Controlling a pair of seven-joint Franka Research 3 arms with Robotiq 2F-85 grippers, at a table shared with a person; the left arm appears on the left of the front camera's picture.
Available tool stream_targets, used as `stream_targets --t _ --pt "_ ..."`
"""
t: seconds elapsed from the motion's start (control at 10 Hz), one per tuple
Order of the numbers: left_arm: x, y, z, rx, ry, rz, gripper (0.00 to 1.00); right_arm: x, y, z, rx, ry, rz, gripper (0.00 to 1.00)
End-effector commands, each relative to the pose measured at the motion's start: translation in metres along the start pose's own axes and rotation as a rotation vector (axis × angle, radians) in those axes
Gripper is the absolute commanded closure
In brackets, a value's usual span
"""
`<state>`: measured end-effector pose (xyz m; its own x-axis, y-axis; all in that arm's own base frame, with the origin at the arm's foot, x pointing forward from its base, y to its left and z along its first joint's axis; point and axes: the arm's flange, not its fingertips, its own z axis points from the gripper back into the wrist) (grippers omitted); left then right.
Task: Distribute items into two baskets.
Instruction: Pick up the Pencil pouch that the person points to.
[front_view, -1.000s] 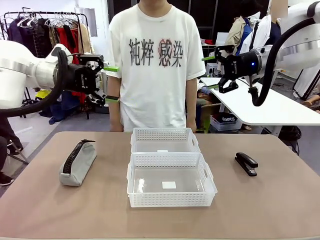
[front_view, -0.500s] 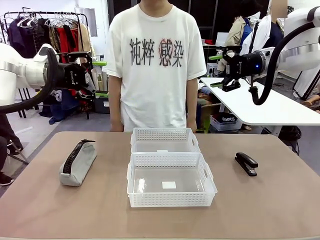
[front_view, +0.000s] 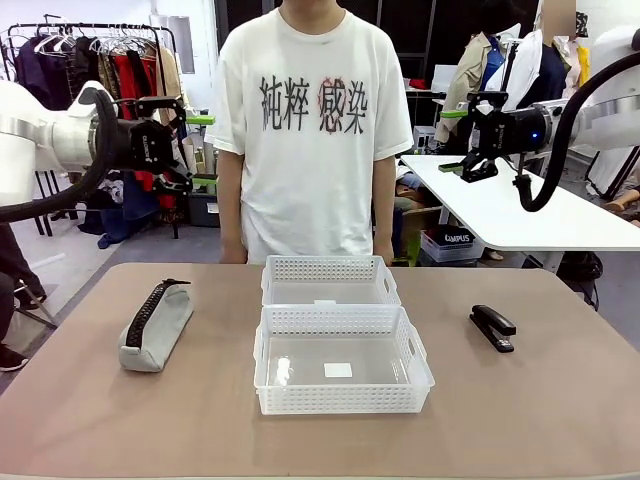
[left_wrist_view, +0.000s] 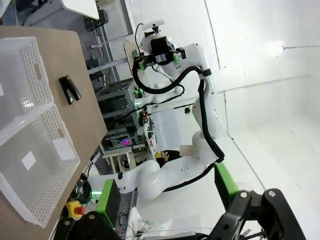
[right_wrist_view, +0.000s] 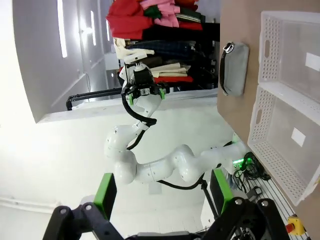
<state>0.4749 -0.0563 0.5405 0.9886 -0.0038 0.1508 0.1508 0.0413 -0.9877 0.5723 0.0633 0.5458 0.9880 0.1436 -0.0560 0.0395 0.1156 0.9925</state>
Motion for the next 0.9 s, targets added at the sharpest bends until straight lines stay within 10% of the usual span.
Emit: stream_targets --t 0.0,0.8 --pt "0.008 -0.018 -0.003 -0.004 -0.019 -0.013 0.0 -0.008 0.008 0.002 0.051 -0.015 0.047 0.0" --pt "0.013 -0.043 0.003 0.022 -0.029 -0.064 0.0 -0.011 0.041 0.005 0.041 -0.03 0.076 0.0"
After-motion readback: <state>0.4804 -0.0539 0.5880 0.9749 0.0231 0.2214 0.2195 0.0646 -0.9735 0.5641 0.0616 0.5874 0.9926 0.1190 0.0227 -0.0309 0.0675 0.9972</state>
